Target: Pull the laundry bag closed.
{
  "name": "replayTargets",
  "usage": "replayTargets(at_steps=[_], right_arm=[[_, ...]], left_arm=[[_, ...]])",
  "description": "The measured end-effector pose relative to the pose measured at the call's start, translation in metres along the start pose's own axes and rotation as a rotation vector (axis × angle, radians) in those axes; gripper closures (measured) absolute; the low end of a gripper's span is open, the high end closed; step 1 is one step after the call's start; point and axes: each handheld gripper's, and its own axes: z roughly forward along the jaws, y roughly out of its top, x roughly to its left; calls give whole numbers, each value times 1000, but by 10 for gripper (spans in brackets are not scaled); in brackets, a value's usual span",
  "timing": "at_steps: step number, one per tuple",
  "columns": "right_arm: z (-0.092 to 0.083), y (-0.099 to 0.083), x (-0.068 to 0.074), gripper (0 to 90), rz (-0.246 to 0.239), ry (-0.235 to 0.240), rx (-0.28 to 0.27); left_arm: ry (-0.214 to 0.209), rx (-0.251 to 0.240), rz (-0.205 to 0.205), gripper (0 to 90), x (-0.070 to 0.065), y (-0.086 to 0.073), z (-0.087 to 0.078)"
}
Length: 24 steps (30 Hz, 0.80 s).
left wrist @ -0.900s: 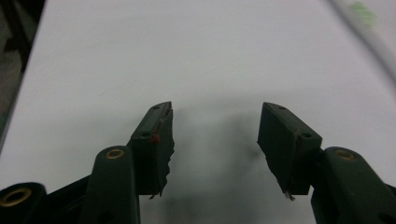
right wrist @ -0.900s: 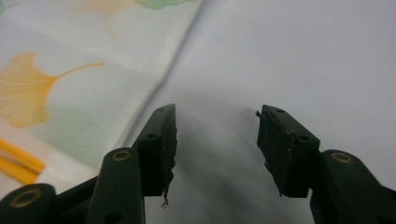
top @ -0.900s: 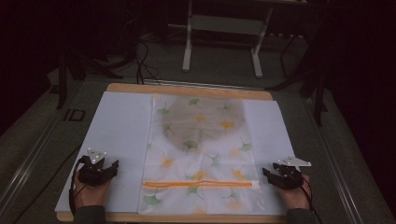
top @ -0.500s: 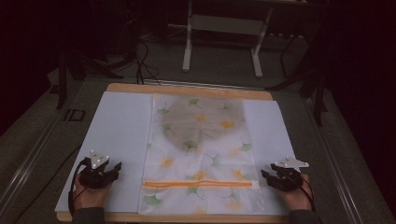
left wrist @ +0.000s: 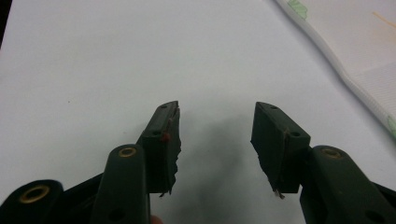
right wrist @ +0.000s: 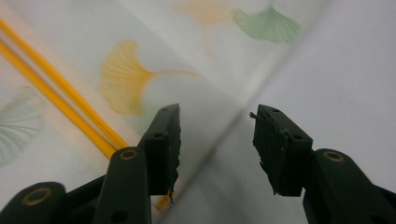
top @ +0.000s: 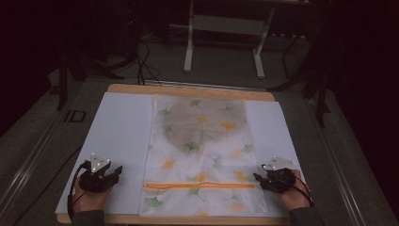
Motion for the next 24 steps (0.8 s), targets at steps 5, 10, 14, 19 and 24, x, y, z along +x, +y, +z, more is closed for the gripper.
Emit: replayTargets(at_steps=[5,10,14,19,24], right_arm=[[4,15,5,510,-41,48,8],[9,30,12,543,-72,90,10],[12,41,19,546,-96,121,11],[17,56,28,542,-141,157,17],[23,68,39,543,-187,193,17]], left_arm=[[-32,24,8,519,0,0,3],[-45,27,-8,527,2,0,3],[-45,36,-40,523,5,1,1],[-48,30,-58,538,8,1,-1],[-54,30,-55,546,8,2,-1]])
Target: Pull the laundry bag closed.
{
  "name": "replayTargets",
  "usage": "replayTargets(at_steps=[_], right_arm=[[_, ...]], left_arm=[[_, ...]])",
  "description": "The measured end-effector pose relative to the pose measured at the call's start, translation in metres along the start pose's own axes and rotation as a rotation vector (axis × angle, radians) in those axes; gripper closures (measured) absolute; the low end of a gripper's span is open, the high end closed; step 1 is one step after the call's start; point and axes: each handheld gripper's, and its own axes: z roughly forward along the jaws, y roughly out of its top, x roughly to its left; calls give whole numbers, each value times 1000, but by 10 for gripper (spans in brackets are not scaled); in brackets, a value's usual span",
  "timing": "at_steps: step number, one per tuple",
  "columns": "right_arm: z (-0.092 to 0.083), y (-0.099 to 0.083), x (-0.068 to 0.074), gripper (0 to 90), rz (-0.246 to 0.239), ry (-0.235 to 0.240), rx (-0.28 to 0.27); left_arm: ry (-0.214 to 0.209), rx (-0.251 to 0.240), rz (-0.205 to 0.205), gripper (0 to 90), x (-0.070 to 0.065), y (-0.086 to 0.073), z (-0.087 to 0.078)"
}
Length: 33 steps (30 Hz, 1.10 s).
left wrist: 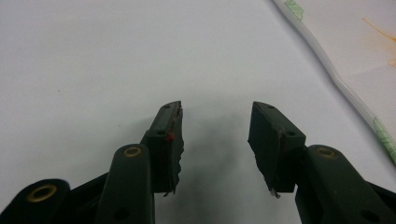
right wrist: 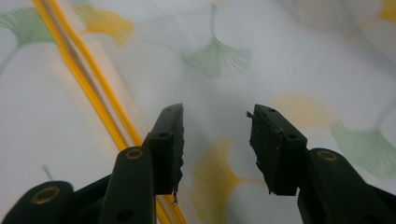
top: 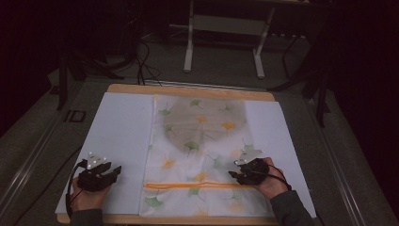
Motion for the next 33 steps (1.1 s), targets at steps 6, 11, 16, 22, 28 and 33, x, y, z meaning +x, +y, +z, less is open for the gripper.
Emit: replayTargets(at_steps=[6,11,16,22,28,33], right_arm=[[9,15,7,535,-44,54,-10],[15,29,14,528,-92,94,-19],[22,39,20,524,-112,128,-23],[31,49,30,524,-146,173,-31],[40,60,40,524,-168,202,-37],[48,68,48,525,-187,226,-45]], left_arm=[[-16,-1,-6,562,0,1,0],[-16,1,-3,572,0,1,0],[-15,7,8,579,-2,2,0],[-21,5,9,591,-2,3,0],[-31,1,8,591,-1,2,0],[-33,0,11,590,-1,3,-1]])
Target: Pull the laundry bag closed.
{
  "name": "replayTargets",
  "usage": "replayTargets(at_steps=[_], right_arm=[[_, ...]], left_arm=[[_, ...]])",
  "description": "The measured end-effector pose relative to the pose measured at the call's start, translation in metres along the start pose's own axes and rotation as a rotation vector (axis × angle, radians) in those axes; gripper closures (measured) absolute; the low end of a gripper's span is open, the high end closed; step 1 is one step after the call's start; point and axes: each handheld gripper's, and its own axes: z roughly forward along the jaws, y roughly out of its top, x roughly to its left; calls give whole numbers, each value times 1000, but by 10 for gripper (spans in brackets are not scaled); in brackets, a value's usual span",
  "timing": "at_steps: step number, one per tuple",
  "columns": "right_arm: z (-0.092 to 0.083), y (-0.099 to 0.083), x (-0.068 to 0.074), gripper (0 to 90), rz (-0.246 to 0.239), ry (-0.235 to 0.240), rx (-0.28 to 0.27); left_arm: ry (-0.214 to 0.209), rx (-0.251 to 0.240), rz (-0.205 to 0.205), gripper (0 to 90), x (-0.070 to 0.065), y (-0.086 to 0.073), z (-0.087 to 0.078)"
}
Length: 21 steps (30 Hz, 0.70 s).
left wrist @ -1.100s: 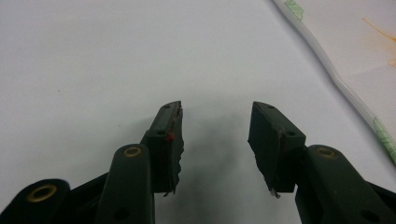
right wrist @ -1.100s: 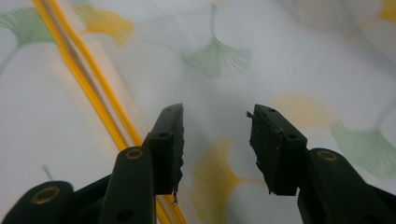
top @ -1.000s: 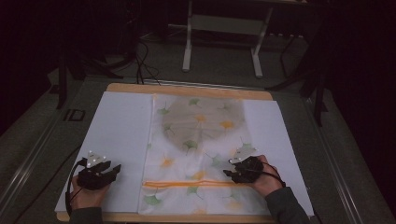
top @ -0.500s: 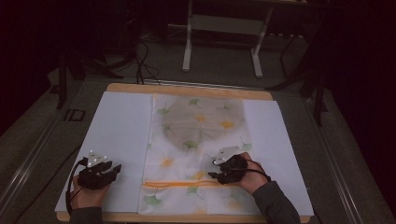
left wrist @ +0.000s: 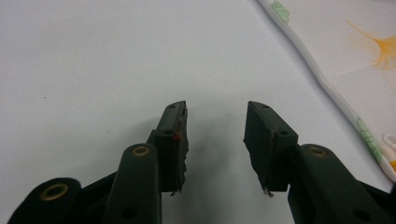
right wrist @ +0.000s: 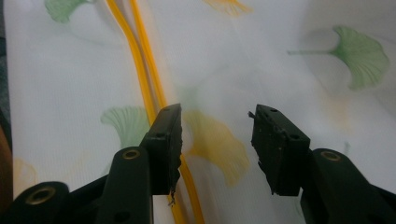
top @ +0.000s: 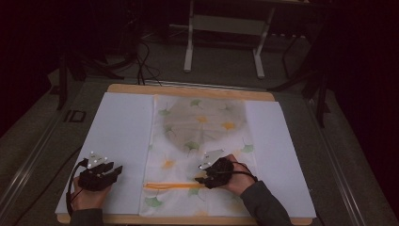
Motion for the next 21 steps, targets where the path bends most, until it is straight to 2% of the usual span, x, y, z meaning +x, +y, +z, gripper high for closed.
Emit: replayTargets(at_steps=[11,21], right_arm=[[14,20,6,521,-47,56,-32],[25,34,10,510,-49,81,-69]], left_arm=[[-2,-4,-11,588,1,0,-1],[2,-6,-8,584,2,0,-1]])
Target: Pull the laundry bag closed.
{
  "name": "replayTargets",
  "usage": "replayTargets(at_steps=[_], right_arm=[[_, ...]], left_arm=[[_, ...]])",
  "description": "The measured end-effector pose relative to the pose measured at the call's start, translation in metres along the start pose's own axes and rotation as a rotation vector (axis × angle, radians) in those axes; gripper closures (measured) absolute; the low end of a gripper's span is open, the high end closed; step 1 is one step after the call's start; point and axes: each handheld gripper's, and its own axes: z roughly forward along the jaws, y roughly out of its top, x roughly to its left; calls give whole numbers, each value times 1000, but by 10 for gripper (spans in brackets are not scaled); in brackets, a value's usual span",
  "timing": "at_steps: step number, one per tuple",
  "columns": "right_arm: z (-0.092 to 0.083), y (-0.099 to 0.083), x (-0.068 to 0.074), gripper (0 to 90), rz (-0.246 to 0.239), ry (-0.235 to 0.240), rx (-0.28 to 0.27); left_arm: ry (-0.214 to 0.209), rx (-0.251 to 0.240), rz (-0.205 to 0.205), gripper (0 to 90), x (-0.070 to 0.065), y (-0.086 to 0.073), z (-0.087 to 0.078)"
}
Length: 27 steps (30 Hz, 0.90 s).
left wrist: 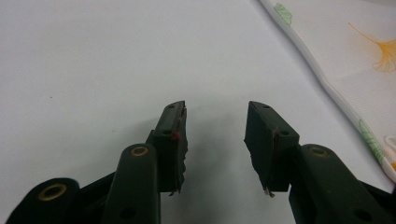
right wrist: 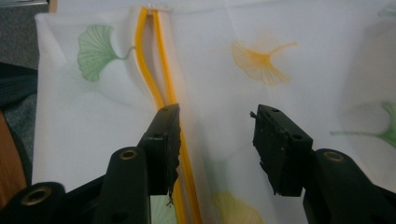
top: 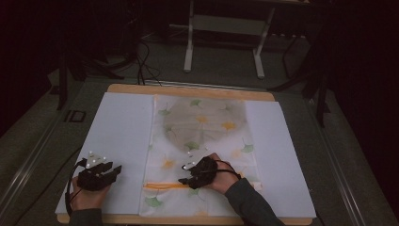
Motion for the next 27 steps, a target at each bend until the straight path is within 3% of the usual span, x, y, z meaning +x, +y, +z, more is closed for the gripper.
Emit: replayTargets(at_steps=[21,27], right_arm=[[32,29,10,554,-67,83,-49],[38,35,12,560,-61,106,-60]], left_arm=[[-3,4,3,581,0,0,0],[-18,-1,15,580,0,0,0]])
